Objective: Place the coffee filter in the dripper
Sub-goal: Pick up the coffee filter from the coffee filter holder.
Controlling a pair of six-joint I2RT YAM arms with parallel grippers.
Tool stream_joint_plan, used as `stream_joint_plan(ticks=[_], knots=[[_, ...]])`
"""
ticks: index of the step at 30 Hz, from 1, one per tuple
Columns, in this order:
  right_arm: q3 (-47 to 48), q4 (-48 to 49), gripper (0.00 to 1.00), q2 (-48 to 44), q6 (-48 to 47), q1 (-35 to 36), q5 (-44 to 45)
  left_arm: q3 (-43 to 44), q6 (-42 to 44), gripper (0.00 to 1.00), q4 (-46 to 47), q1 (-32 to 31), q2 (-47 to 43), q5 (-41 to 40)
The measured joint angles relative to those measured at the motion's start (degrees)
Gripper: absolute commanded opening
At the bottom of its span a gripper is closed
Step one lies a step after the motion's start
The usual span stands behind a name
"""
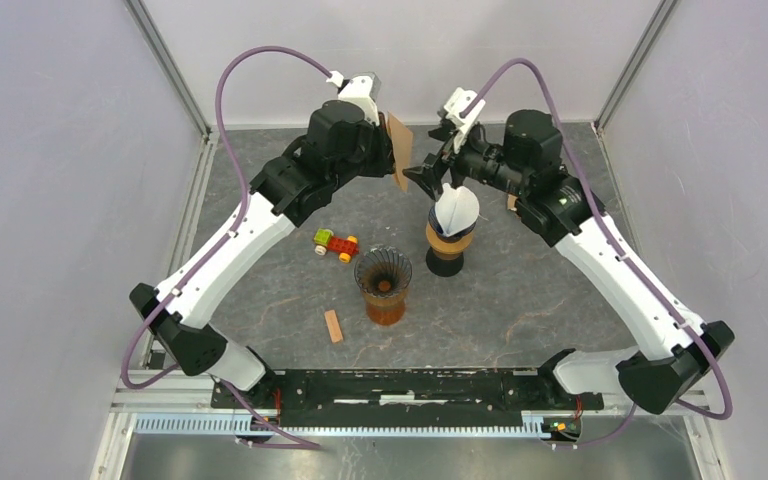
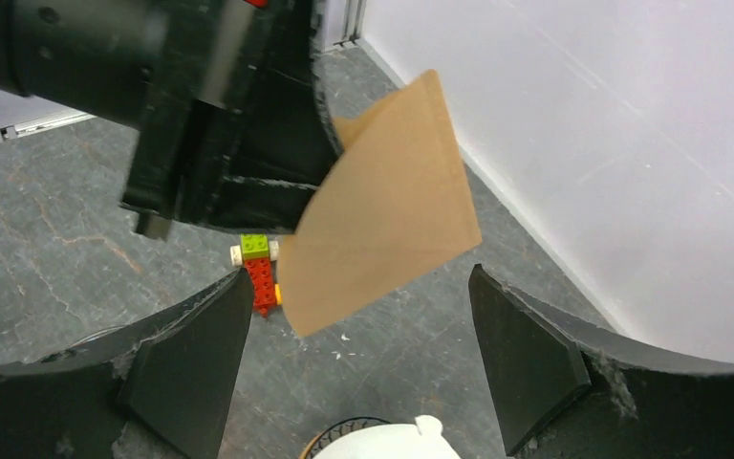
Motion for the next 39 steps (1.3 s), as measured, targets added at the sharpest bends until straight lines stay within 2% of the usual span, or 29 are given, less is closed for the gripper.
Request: stream_joint_plan(ticks=[6,13,39], knots=[[-0.11,-0.04,0.86,1.18,0.26,2.58,4.02,0.11,-9.31,0.02,-1.01,0.0,0.96,-2.6],[-0.55,0.0,0.85,1.49,-0.11,3.37,6.51,0.2,-15.23,0.02,-1.73,0.0,0.96,-2.49],[-0.59,-0.07,0.81,2.93,-1.92,4.02,12.85,0.2,-18.88,0.02,-2.19,0.0,0.96,0.68]])
